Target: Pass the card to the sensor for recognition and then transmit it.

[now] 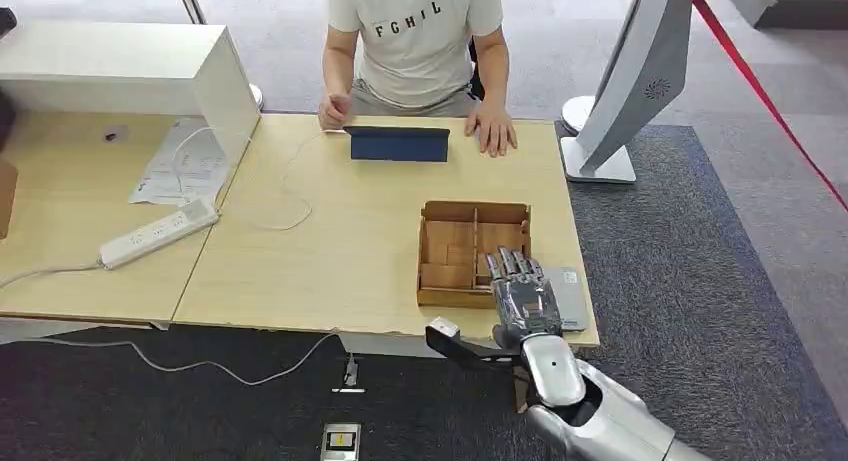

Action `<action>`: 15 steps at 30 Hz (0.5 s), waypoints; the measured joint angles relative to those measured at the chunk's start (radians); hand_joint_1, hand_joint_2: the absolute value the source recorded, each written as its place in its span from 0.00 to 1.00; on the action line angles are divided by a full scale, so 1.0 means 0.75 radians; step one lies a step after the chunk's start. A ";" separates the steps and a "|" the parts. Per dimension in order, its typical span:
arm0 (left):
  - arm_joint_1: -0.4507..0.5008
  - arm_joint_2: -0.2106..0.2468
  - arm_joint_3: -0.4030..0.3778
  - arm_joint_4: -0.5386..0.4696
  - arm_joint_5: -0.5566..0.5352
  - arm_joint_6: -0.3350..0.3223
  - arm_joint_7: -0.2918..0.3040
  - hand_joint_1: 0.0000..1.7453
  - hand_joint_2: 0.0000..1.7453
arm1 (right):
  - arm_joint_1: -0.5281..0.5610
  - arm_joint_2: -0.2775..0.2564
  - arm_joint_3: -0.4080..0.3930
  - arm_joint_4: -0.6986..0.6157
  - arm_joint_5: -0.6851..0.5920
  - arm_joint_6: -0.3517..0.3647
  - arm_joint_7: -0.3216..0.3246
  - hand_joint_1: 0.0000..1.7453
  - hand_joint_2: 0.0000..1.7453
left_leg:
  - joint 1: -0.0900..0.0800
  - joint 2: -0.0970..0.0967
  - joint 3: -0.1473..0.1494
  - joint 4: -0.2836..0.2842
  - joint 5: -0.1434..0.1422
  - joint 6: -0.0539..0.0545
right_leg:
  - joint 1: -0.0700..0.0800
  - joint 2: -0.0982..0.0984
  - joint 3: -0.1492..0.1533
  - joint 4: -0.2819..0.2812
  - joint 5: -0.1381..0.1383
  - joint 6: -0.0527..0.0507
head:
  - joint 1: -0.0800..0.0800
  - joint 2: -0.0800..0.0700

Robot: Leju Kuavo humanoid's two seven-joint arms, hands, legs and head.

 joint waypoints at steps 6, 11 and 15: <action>0.000 0.006 0.000 0.001 0.013 0.008 0.000 0.00 0.00 | -0.035 0.014 0.023 0.064 -0.020 -0.028 -0.046 0.00 1.00 | 0.000 0.000 0.000 0.000 0.000 0.000 | 0.000 0.000 0.000 0.000 0.000 0.000 | 0.000 0.000; -0.001 0.009 0.000 0.001 0.014 0.013 0.002 0.00 0.00 | -0.052 0.027 0.042 0.105 -0.029 -0.028 -0.053 0.00 1.00 | 0.000 0.000 0.000 0.000 0.000 0.000 | 0.000 0.000 0.000 0.000 0.000 0.000 | 0.000 0.000; -0.001 0.010 0.000 0.001 0.015 0.016 0.002 0.00 0.00 | -0.056 0.036 0.050 0.134 -0.038 -0.022 -0.058 0.75 1.00 | 0.000 0.000 0.000 0.000 0.000 0.000 | 0.000 0.000 0.000 0.000 0.000 0.000 | 0.000 0.000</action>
